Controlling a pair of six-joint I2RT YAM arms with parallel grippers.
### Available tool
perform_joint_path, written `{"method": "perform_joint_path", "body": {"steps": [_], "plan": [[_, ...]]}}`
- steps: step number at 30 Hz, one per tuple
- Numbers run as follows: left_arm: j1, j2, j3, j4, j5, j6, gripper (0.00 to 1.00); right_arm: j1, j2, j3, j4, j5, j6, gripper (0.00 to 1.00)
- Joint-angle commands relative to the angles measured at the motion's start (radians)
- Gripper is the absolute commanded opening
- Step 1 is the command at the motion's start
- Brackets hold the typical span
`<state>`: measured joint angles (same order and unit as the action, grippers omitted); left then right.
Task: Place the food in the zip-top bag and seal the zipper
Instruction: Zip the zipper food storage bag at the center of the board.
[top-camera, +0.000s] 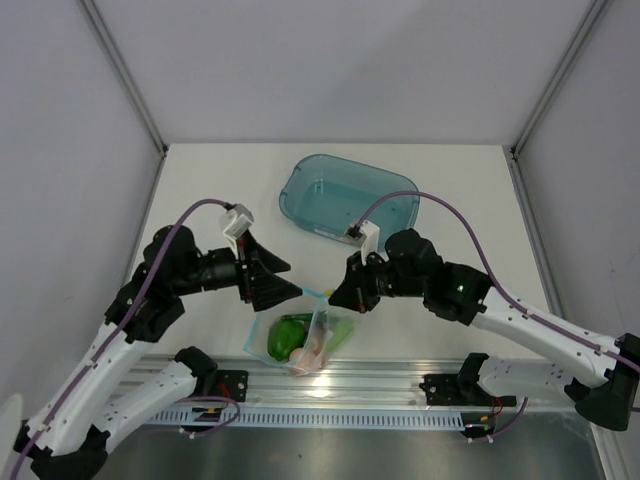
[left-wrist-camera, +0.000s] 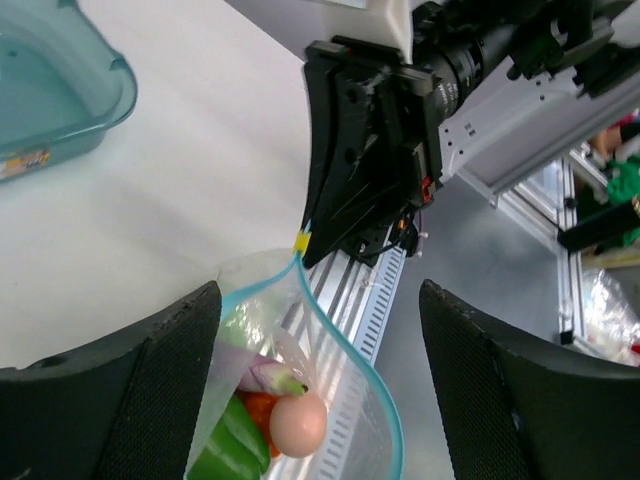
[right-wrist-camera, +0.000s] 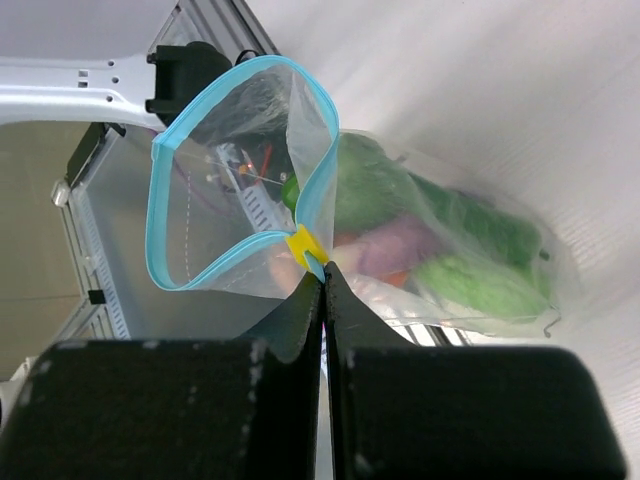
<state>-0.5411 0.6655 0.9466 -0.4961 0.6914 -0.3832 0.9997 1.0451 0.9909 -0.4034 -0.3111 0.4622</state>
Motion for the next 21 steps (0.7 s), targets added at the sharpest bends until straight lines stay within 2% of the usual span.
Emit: {"method": "perform_joint_path", "body": {"steps": [1, 8, 15, 21], "plan": [[-0.097, 0.066, 0.060, 0.079, -0.108, 0.092, 0.83, 0.005, 0.019, 0.069, -0.018, -0.008, 0.058, 0.00], [-0.255, 0.138, 0.064, 0.133, -0.193, 0.185, 0.86, 0.005, 0.038, 0.097, 0.017, -0.037, 0.101, 0.00], [-0.266, 0.189, 0.057, 0.129, -0.191, 0.214, 0.84, 0.005, 0.007, 0.109, 0.020, -0.043, 0.118, 0.00], [-0.281, 0.232, 0.047, 0.110, -0.159, 0.208, 0.75, 0.005, -0.016, 0.101, 0.018, -0.042, 0.119, 0.00]]}}
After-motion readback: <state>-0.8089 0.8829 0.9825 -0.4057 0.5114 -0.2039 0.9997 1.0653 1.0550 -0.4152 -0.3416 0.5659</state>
